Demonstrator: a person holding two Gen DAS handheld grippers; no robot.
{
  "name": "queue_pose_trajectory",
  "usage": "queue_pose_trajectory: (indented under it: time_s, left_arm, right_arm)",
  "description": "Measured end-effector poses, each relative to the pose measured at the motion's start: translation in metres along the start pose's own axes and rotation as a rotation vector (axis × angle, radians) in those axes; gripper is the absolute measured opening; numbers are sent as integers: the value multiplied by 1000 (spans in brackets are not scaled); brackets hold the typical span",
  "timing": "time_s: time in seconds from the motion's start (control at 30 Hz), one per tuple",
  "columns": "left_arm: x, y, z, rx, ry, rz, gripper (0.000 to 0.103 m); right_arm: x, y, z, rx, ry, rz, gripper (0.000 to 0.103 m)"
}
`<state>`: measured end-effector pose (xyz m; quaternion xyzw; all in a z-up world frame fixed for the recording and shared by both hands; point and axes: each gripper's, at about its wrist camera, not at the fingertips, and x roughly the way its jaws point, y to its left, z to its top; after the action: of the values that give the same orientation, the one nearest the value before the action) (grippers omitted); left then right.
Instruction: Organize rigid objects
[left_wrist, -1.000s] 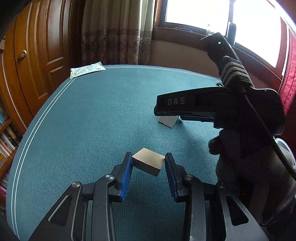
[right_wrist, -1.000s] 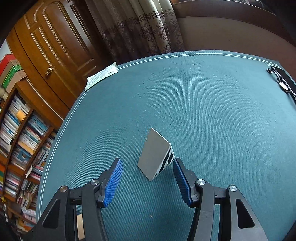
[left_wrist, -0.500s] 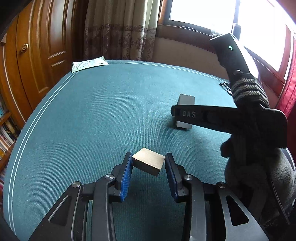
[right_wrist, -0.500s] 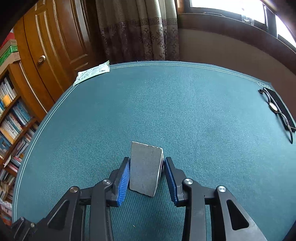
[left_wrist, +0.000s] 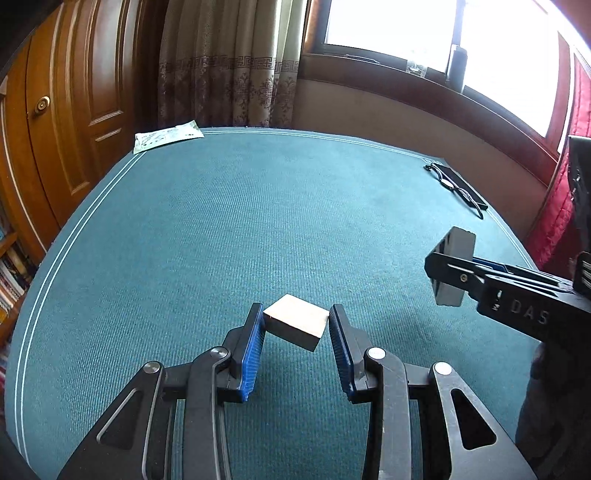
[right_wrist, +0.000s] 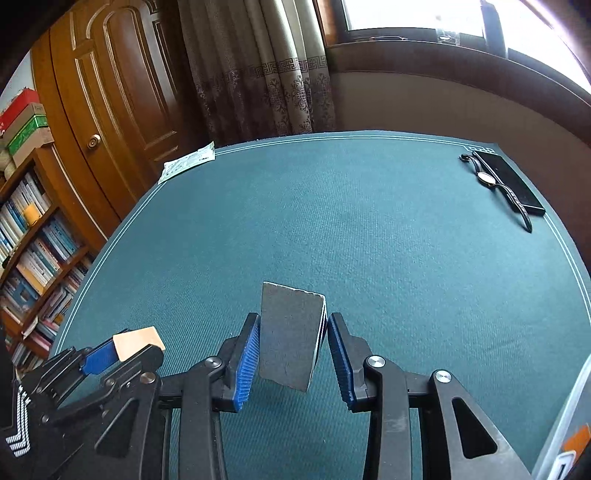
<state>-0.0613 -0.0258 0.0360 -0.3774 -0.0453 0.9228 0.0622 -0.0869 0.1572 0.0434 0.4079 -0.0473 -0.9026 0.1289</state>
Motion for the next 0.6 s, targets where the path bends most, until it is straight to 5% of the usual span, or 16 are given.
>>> queue_pose_trajectory:
  time_s: [0.6]
  left_arm:
    - [-4, -42, -13, 69, 9, -2, 36]
  right_arm:
    - [-62, -42, -41, 76, -51, -25, 39]
